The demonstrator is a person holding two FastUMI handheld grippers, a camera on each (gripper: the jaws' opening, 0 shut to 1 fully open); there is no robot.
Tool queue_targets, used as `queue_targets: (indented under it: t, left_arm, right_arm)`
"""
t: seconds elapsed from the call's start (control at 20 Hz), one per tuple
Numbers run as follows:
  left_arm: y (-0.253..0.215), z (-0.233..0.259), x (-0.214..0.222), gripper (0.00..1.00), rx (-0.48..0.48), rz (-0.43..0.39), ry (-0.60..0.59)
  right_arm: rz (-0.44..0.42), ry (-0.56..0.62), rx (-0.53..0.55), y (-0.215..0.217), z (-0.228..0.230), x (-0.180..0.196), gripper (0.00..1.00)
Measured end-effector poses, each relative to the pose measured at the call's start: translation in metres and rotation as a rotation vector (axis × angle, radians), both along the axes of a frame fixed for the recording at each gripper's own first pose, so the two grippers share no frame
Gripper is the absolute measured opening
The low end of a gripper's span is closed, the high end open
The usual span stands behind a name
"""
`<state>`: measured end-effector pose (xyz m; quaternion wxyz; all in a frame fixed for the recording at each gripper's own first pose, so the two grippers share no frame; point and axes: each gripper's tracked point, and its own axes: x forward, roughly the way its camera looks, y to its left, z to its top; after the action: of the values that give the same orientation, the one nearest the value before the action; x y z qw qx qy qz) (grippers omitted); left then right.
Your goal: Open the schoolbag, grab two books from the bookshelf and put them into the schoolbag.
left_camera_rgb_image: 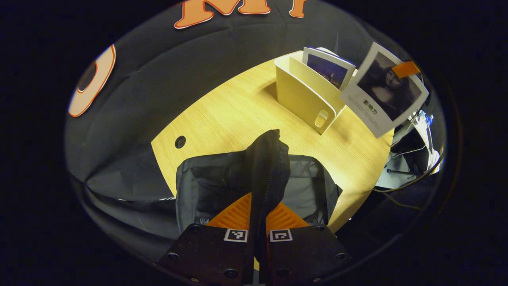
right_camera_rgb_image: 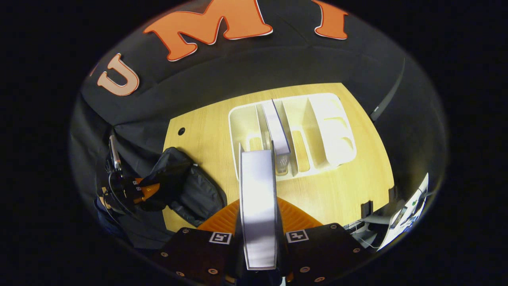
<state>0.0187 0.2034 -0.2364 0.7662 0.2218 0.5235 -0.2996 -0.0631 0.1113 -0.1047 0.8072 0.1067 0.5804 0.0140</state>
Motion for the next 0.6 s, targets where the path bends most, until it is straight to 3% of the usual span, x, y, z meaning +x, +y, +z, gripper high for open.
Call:
queue_targets:
  t: [0.25, 0.45, 0.6]
  left_arm:
    - [-0.004, -0.003, -0.001, 0.06, -0.012, 0.002, -0.009]
    - [-0.001, 0.000, 0.004, 0.06, -0.012, -0.002, -0.040]
    - [-0.002, 0.008, 0.004, 0.06, -0.032, -0.004, -0.045]
  right_arm:
    - [-0.050, 0.052, 0.166, 0.040, -0.029, -0.039, 0.35]
    - [-0.065, 0.031, 0.355, 0.079, -0.034, -0.053, 0.35]
    - [-0.073, 0.017, 0.427, 0.096, -0.040, -0.052, 0.35]
